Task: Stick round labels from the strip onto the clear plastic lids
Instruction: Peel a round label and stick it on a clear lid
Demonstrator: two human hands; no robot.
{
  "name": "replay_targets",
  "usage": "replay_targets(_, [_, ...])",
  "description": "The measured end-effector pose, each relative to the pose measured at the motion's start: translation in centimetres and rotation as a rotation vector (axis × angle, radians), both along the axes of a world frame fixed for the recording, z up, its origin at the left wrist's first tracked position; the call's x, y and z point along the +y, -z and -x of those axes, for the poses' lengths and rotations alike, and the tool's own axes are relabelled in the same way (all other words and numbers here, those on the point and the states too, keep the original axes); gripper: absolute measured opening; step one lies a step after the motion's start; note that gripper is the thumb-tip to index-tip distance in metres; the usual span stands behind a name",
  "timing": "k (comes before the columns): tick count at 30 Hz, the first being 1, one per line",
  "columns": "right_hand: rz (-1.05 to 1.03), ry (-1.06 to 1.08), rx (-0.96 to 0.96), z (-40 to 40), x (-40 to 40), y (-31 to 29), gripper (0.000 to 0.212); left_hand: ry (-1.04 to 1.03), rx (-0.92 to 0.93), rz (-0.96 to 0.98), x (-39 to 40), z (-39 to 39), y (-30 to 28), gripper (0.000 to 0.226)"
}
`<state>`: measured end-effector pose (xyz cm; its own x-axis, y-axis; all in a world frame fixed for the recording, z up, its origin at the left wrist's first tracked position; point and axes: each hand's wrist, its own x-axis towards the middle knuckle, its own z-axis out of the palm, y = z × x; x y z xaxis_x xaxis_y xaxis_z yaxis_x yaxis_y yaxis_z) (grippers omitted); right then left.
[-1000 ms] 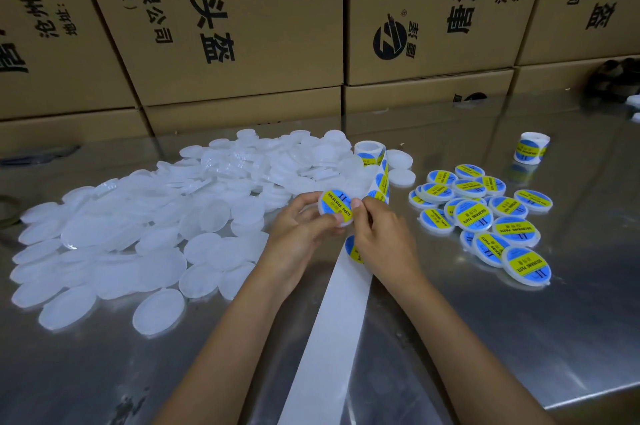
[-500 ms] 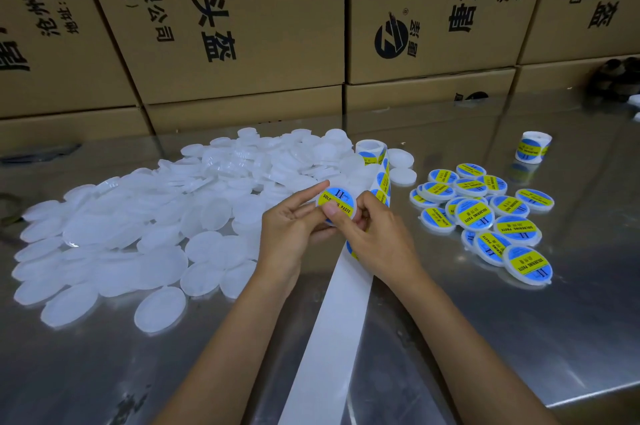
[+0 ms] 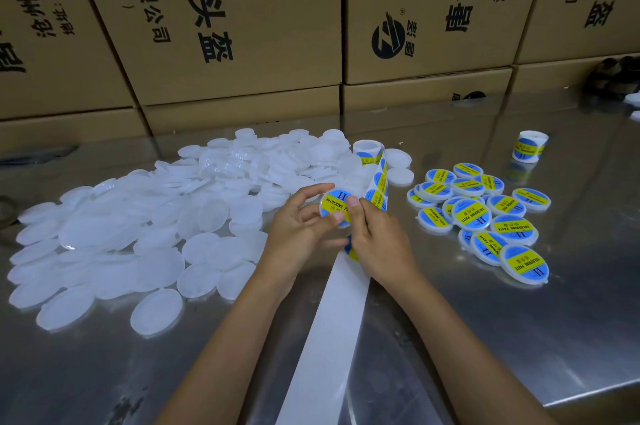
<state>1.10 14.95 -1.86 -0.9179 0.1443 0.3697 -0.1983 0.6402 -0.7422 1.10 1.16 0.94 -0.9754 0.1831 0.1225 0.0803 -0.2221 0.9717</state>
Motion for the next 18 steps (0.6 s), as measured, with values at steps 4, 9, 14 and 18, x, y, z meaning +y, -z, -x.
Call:
replay_targets(4, [0.055,-0.050,-0.014,-0.12,-0.08,0.01,0.034,0.000,0.028,0.038,-0.04,0.08,0.01,0.046])
replay_targets(9, [0.201,-0.142,-0.027,-0.44,-0.49,-0.61,0.047,-0.124,-0.002,0.021,-0.69,0.45,0.11,0.034])
replay_targets(14, [0.073,-0.147,-0.045,-0.53,-0.73,-0.59,0.052,-0.228,-0.019,-0.031,-0.71,0.54,0.34,0.012])
replay_targets(18, [0.048,-0.155,-0.020,-0.57,-0.84,-0.54,0.046,-0.255,-0.035,-0.025,-0.53,0.77,0.50,0.012])
